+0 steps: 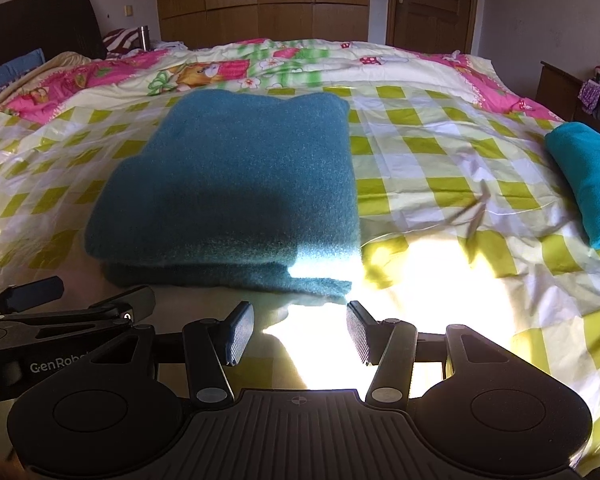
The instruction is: Fold small clothes
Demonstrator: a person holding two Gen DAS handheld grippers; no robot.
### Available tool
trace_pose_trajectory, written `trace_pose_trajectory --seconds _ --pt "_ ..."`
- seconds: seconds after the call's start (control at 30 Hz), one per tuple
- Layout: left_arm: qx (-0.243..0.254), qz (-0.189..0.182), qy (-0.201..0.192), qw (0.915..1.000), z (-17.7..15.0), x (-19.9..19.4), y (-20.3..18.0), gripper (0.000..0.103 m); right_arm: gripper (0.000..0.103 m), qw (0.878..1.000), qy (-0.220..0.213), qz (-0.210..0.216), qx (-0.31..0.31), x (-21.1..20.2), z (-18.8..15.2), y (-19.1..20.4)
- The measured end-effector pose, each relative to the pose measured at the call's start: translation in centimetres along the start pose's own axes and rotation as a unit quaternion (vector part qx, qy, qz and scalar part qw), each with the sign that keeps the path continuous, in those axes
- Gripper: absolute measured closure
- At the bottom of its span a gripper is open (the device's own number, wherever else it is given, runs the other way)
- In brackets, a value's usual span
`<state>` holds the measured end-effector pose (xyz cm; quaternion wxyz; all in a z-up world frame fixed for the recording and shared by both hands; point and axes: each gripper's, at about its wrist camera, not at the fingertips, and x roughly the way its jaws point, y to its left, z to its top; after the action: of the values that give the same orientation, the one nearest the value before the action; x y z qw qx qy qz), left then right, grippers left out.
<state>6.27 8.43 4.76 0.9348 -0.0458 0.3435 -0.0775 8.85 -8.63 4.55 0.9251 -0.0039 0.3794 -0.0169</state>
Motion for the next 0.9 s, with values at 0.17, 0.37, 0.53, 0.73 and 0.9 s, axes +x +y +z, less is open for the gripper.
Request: trace_pose_trajectory --seconds 0.17,0.37,0.53,0.73,0.9 --pt "-0.002 0.001 -0.005 1.0000 0.0 0.0 0.6 0.000 0.052 1.000 0.008 -0.009 -0.013 0.1 0.1 0.8" --pt "-0.010 0.005 -0.005 0.9999 -0.1 -0.1 1.4 0.000 0.052 0.999 0.017 -0.012 -0.025 0.5 0.2 1.8" --pt "-0.019 0.007 -0.003 0.9998 -0.1 0.1 2.1 0.000 0.052 0.999 0.021 -0.012 -0.031 0.7 0.2 2.3" --pt "-0.024 -0.002 0.014 0.9996 -0.2 0.6 2.5 0.000 0.052 1.000 0.007 -0.005 -0.025 0.0 0.5 2.3" --pt "-0.007 0.000 0.029 0.9996 -0.5 0.7 1.4 0.000 0.052 1.000 -0.003 0.013 -0.010 -1.0 -0.2 1.6"
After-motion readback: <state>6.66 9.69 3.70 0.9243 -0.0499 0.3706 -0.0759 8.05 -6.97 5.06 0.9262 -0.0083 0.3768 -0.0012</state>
